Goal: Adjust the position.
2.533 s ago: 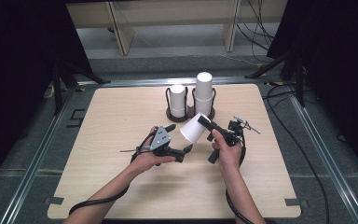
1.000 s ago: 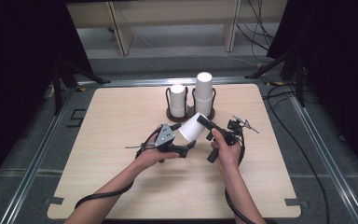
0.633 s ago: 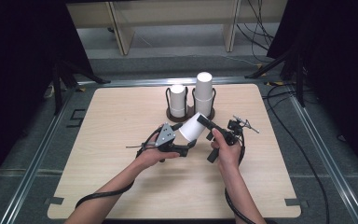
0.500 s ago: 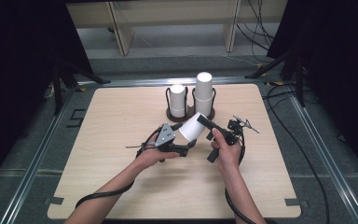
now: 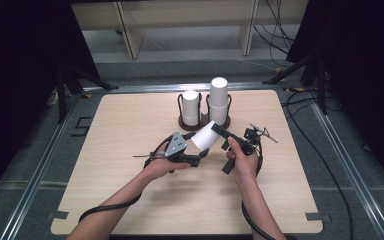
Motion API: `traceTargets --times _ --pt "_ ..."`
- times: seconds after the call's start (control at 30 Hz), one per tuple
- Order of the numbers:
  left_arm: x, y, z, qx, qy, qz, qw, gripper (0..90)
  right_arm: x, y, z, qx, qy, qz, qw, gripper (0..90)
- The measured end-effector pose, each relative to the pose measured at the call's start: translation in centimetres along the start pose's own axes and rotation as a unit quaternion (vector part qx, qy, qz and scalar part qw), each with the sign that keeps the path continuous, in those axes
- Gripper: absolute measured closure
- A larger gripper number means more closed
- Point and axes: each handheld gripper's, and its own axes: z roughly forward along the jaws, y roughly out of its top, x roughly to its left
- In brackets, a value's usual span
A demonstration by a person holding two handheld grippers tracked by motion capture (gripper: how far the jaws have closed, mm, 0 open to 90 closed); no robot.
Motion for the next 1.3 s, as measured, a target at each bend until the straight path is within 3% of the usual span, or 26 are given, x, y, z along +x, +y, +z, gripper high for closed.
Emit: traceTargets --times 0.03,0.07,0.17,0.2,0.5,0.73,0.83,0.9,1.0,1.1,1.13,1.17,1.2,1.3 --pt "-0.01 0.01 -0.03 0.000 0.001 0.000 1.0000 20.3 0.03 0.00 0.00 0.000 0.000 0.001 1.0000 34.4" --pt "0.00 0.01 -0.06 0.000 0.002 0.000 1.0000 20.8 -0.13 0.08 0.02 -0.002 -0.004 -0.019 0.9998 34.2" --pt "0.07 0.05 -0.13 -0.001 0.002 0.002 1.0000 21.9 -0.08 0.13 0.04 0.001 0.003 -0.024 0.9997 34.0" --pt "0.07 0.03 -0.05 -0.008 0.001 0.000 1.0000 22.3 0.00 0.17 0.03 0.002 -0.008 -0.027 0.9996 33.8" --pt "0.15 0.35 -0.34 -0.005 0.001 0.004 1.0000 24.8 0.36 0.16 0.13 0.005 -0.003 -0.021 0.9998 32.3" --pt "0.14 0.42 -0.26 -0.015 -0.001 0.002 0.9999 26.0 0.23 0.31 0.17 -0.002 0.000 -0.049 0.9988 31.5" --pt "0.16 0.59 -0.37 -0.009 -0.001 0.003 1.0000 26.5 0.31 0.33 0.11 0.004 0.001 -0.043 0.9991 29.0" --pt "0.17 0.65 -0.38 -0.010 -0.002 0.004 0.9999 26.6 0.30 0.33 0.16 0.005 -0.004 -0.052 0.9986 28.4" --pt "0.23 0.69 -0.44 -0.011 -0.001 0.003 0.9999 26.7 0.24 0.33 0.28 0.003 0.009 -0.058 0.9983 26.1" --pt "0.22 0.71 -0.51 -0.009 -0.003 0.004 0.9999 27.0 0.61 0.30 0.16 0.011 0.000 -0.037 0.9992 23.5" --pt "0.20 0.69 -0.50 -0.011 -0.004 0.003 0.9999 27.1 0.39 0.38 0.22 0.009 0.000 -0.059 0.9982 23.0" --pt "0.20 0.69 -0.52 -0.010 -0.005 0.004 0.9999 27.1 0.64 0.27 0.25 0.011 0.006 -0.038 0.9992 22.1" --pt "0.20 0.68 -0.54 -0.010 -0.006 0.004 0.9999 27.2 0.47 0.37 0.29 0.009 0.003 -0.061 0.9981 20.1" --pt "0.25 0.69 -0.56 -0.009 -0.008 0.003 0.9999 27.4 0.53 0.40 0.25 0.006 0.005 -0.068 0.9977 15.9"
